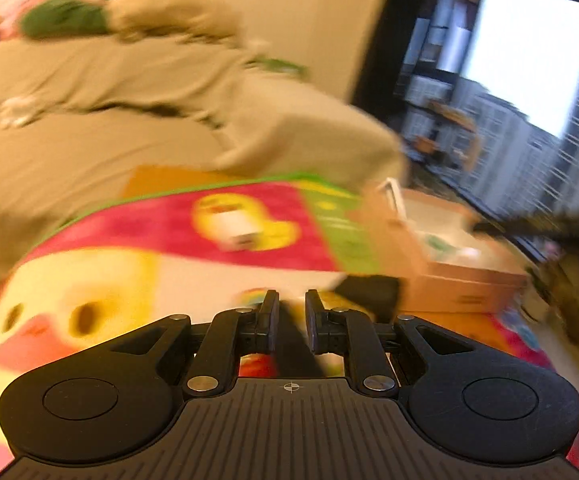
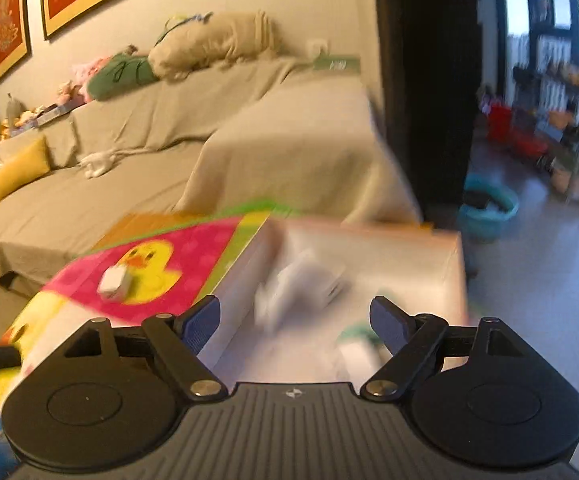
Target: Organize rigid objects
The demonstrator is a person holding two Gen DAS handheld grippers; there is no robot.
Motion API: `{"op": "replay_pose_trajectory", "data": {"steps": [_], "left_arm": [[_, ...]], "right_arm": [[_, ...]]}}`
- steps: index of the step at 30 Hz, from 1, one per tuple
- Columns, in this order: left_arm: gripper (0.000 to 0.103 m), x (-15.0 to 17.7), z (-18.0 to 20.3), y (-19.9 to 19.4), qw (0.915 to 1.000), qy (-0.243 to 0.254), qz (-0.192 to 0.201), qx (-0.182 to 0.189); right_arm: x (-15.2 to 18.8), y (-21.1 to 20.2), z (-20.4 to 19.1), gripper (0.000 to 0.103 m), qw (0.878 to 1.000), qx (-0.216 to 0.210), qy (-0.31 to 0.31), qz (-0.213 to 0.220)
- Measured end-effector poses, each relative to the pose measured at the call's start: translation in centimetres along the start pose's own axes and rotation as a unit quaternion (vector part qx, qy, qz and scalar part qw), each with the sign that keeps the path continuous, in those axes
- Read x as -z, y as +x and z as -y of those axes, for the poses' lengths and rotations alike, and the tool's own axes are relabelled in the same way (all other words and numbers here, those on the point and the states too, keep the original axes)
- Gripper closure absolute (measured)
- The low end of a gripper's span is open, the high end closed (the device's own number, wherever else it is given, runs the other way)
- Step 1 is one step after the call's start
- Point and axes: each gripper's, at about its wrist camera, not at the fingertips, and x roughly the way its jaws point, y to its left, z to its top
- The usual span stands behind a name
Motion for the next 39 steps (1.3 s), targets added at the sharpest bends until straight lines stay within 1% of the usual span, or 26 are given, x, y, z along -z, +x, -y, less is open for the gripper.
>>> {"op": "replay_pose_trajectory", "data": {"steps": [1, 2, 4, 5, 7, 11, 13, 14, 15, 17, 20, 22, 24, 27, 29, 30, 32, 34, 36, 38, 39], "left_arm": [[0.087, -0.3, -0.8, 0.4, 0.9999, -0.013, -0.001, -0.009], [0.087, -0.8, -1.5, 1.0, 0.9996, -0.025, 0.005, -0.010], [0.087, -2.1, -2.3, 2.3, 0.9989, -0.043, 0.018, 0.001], [0.087, -3.0, -2.6, 3.5, 0.9983, -0.054, 0.021, 0.002], [0.087, -5.0, -3.1, 6.2, 0.9963, -0.083, 0.019, -0.012], [0.087, -8.3, -3.6, 11.8, 0.9914, -0.121, -0.010, -0.047], [0.087, -8.9, -3.5, 14.2, 0.9883, -0.135, -0.032, -0.063], [0.087, -8.8, -3.4, 14.7, 0.9870, -0.142, -0.042, -0.064], [0.087, -8.6, -3.3, 15.1, 0.9867, -0.144, -0.048, -0.058], [0.087, -8.1, -2.2, 15.4, 0.9901, -0.125, -0.045, -0.044], [0.087, -7.7, -0.4, 15.6, 0.9948, -0.069, -0.038, -0.065], [0.087, -7.8, 0.2, 15.7, 0.9947, -0.043, -0.038, -0.085], [0.086, -7.9, -0.2, 15.5, 0.9930, -0.051, -0.029, -0.102], [0.086, -8.0, -0.8, 14.2, 0.9930, -0.063, -0.003, -0.100], [0.086, -8.3, -0.9, 13.0, 0.9907, -0.056, 0.022, -0.122], [0.086, -8.4, -0.9, 12.6, 0.9896, -0.052, 0.028, -0.131], [0.086, -8.6, -0.9, 12.6, 0.9907, -0.046, 0.012, -0.128], [0.086, -8.5, -0.7, 13.4, 0.9916, -0.043, -0.020, -0.120], [0.085, -8.2, -0.2, 14.6, 0.9903, -0.034, -0.050, -0.125], [0.084, -7.9, 0.5, 15.1, 0.9897, -0.022, -0.047, -0.134], [0.084, -7.9, 0.8, 15.2, 0.9901, -0.020, -0.049, -0.130]], "right_arm": [[1.1, -0.2, -0.4, 0.020, 1.000, -0.003, -0.001, -0.005], [2.0, -0.4, -0.9, 0.020, 1.000, -0.004, -0.009, -0.008], [4.1, -1.1, -2.3, 0.020, 0.999, 0.002, -0.040, -0.003], [4.9, -1.5, -3.0, 0.020, 0.999, 0.008, -0.053, 0.002], [6.5, -2.5, -4.5, 0.020, 0.996, 0.015, -0.083, 0.010], [8.3, -4.3, -6.5, 0.020, 0.993, 0.014, -0.119, 0.011], [8.8, -4.9, -6.9, 0.020, 0.992, 0.011, -0.126, 0.008], [9.1, -5.2, -7.1, 0.020, 0.992, 0.010, -0.127, 0.005], [9.4, -5.3, -7.2, 0.020, 0.992, 0.010, -0.128, 0.002], [10.0, -5.4, -7.1, 0.020, 0.992, 0.008, -0.127, -0.003], [10.9, -4.8, -7.1, 0.020, 0.992, 0.006, -0.127, -0.017], [11.4, -4.3, -7.2, 0.020, 0.991, 0.009, -0.129, -0.022], [11.9, -4.0, -7.5, 0.020, 0.992, 0.007, -0.127, -0.025], [12.6, -4.0, -7.8, 0.020, 0.991, -0.005, -0.127, -0.028], [13.1, -3.8, -8.0, 0.020, 0.991, -0.009, -0.131, -0.034], [13.3, -3.5, -8.0, 0.020, 0.991, -0.008, -0.131, -0.039], [13.7, -3.0, -8.1, 0.020, 0.990, -0.005, -0.129, -0.047], [13.6, -3.0, -8.0, 0.020, 0.991, -0.007, -0.124, -0.044], [13.7, -2.9, -7.9, 0.020, 0.992, -0.009, -0.120, -0.046], [13.7, -3.0, -7.8, 0.020, 0.992, -0.009, -0.117, -0.045], [13.7, -3.1, -7.7, 0.020, 0.992, -0.009, -0.116, -0.044]]}}
